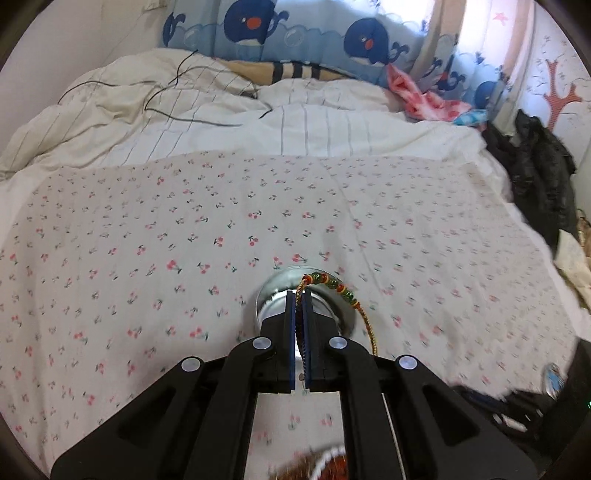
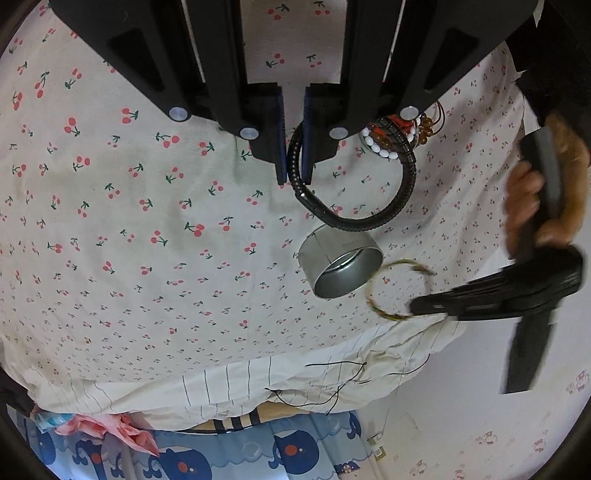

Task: Organize jewelry
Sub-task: 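Carry the beaded bangle over the silver tin and open the left tool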

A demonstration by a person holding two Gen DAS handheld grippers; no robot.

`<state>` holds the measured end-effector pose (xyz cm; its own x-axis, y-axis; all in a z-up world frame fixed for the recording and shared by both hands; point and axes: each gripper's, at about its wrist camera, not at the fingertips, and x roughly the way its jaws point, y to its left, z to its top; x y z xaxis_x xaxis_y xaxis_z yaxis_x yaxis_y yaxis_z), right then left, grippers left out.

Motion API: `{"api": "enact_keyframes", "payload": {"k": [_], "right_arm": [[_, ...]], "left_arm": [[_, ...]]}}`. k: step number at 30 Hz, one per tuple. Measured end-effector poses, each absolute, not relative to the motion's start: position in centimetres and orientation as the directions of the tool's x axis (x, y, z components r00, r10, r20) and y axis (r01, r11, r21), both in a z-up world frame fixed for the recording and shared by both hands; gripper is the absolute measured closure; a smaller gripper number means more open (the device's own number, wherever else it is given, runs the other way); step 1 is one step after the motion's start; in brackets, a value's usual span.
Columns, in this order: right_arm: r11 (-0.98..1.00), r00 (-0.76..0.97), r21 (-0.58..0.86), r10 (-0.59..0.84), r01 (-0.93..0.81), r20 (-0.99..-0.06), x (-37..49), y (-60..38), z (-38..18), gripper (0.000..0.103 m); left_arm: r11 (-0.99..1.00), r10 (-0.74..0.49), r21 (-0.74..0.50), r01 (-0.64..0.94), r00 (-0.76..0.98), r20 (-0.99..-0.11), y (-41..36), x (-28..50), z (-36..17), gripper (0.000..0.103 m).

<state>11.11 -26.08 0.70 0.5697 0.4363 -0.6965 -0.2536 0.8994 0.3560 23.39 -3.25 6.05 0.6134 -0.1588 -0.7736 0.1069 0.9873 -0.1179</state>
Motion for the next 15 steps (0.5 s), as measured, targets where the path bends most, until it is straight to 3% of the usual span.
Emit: {"api": "enact_keyframes", "payload": {"k": [8,10,11,12,14,15], "right_arm": [[0.9,0.569,0.349,0.435,-0.261,-0.698,11.2,-25.6,0.9,0.095],[0.903,0.568,0.342,0.429,-0.259,-0.702,11.2,-25.5,0.8,0.095],[0.904,0.567,0.34,0.428,-0.259,-0.704,11.3,-25.5,0.7,0.095],[0.906,0.566,0.335,0.424,-0.259,-0.707,11.3,-25.4,0.7,0.095],[0.91,0.566,0.327,0.415,-0.256,-0.712,11.3,-25.4,0.6,0.095],[0.913,0.566,0.32,0.408,-0.253,-0.716,11.3,-25.4,0.4,0.095]], "left_arm": [[0.993,-0.103,-0.057,0.101,0.537,-0.837,-4.3,27.4,1.3,0.098],[0.993,-0.031,0.031,0.112,0.509,-0.86,-5.2,27.7,0.4,0.082],[0.991,-0.015,0.056,0.123,0.512,-0.859,-5.4,27.5,0.4,0.061],[0.988,0.004,0.084,0.13,0.517,-0.856,-5.7,27.3,0.5,0.032],[0.98,0.062,0.16,0.117,0.586,-0.808,-5.7,25.9,1.7,0.019],[0.98,0.065,0.164,0.114,0.598,-0.799,-5.5,25.5,2.2,0.018]]}}
